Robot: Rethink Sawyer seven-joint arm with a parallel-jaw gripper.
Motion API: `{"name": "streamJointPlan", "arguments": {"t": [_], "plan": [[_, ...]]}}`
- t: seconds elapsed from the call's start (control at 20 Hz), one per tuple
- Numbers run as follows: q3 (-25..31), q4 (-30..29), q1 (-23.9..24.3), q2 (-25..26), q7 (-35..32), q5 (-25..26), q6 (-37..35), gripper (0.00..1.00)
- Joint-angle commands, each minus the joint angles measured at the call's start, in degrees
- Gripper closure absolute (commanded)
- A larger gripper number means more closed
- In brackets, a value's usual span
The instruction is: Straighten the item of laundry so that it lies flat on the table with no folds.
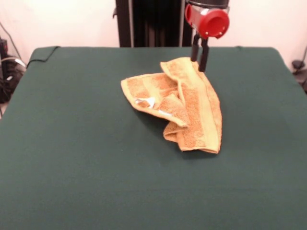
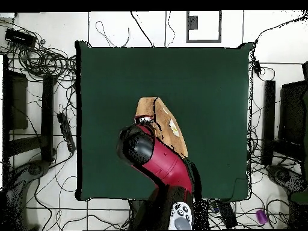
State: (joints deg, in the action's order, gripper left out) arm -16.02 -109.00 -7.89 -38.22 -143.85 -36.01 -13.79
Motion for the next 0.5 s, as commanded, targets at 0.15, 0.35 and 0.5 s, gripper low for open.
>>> {"name": "streamJointPlan", "arguments": {"t": [0.15, 0.35, 0.5], "plan": [[5.9, -2.4, -0.5, 3.1, -6.2, 2.7, 2.0, 0.0], [6.7, -3.0, 0.1, 3.7, -6.4, 3.6, 4.0, 0.0], [7.7, -3.6, 0.7, 4.3, -6.5, 4.3, 6.1, 0.0]]}}
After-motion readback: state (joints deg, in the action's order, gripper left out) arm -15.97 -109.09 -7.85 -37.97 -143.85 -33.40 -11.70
